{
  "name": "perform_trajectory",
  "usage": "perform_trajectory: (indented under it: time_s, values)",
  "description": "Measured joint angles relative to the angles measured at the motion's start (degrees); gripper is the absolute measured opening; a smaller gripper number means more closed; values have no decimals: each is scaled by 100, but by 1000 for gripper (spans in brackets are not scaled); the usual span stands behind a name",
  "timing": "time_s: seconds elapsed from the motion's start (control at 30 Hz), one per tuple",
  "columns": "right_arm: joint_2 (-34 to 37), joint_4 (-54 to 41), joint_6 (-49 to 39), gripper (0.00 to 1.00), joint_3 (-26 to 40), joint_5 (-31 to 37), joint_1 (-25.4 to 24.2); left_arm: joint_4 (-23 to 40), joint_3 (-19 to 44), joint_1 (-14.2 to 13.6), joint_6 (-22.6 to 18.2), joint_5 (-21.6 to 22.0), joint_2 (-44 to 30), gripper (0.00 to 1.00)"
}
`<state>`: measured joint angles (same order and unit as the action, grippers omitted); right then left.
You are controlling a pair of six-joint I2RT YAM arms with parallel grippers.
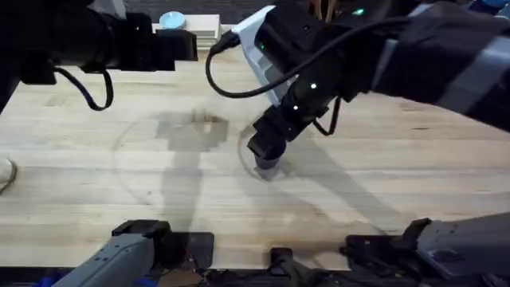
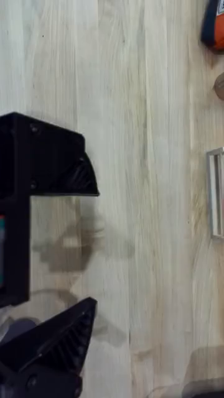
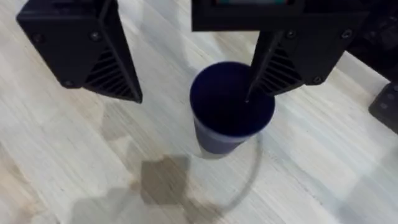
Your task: Pick up the cup on the table and put them onto the rack.
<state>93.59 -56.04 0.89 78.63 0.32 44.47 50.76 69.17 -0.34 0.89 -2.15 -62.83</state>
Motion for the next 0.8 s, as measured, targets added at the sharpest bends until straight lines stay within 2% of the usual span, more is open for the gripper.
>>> perform_trajectory:
  time_s: [0.17,0.23,0.43,0.7,0.73,0.8]
  values:
    - [180,95,0,965,0,0,0,0,0,0,2,0,0,993]
    - [206,123,0,932,0,0,0,0,0,0,1,0,0,992]
    - [244,135,1,699,0,0,0,0,0,0,0,0,0,993]
    - [303,137,0,558,0,-15,0,0,0,0,0,0,0,993]
    - [303,137,0,497,0,-15,0,0,0,0,1,0,0,993]
    - [303,134,0,486,0,-17,0,0,0,0,0,0,0,993]
